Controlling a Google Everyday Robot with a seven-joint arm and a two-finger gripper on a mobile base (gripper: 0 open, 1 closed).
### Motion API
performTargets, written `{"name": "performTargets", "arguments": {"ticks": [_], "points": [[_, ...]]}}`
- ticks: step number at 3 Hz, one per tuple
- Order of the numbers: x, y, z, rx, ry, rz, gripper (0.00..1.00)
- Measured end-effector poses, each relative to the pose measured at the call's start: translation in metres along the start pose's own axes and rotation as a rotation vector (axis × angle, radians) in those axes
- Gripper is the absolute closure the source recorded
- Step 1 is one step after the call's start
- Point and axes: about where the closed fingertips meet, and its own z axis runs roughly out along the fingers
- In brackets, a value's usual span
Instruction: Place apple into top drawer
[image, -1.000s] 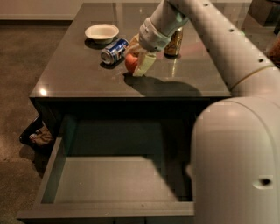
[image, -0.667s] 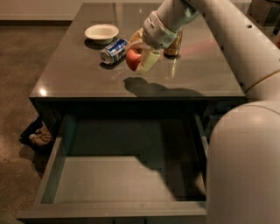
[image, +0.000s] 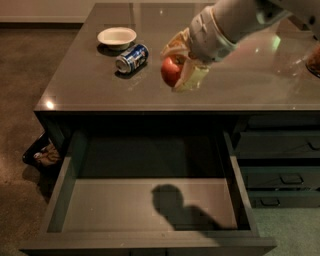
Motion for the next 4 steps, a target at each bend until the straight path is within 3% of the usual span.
{"name": "performTargets", "arguments": {"ticks": [1,3,4], "points": [[0.0115,0.0281,0.0098,-0.04,0.018,0.031,1.0],[0.0079,0.0233,0.0138,-0.047,-0.001,0.019,1.0],[0.005,0.0316,0.0154,-0.051,-0.006,0.026,1.0]]}}
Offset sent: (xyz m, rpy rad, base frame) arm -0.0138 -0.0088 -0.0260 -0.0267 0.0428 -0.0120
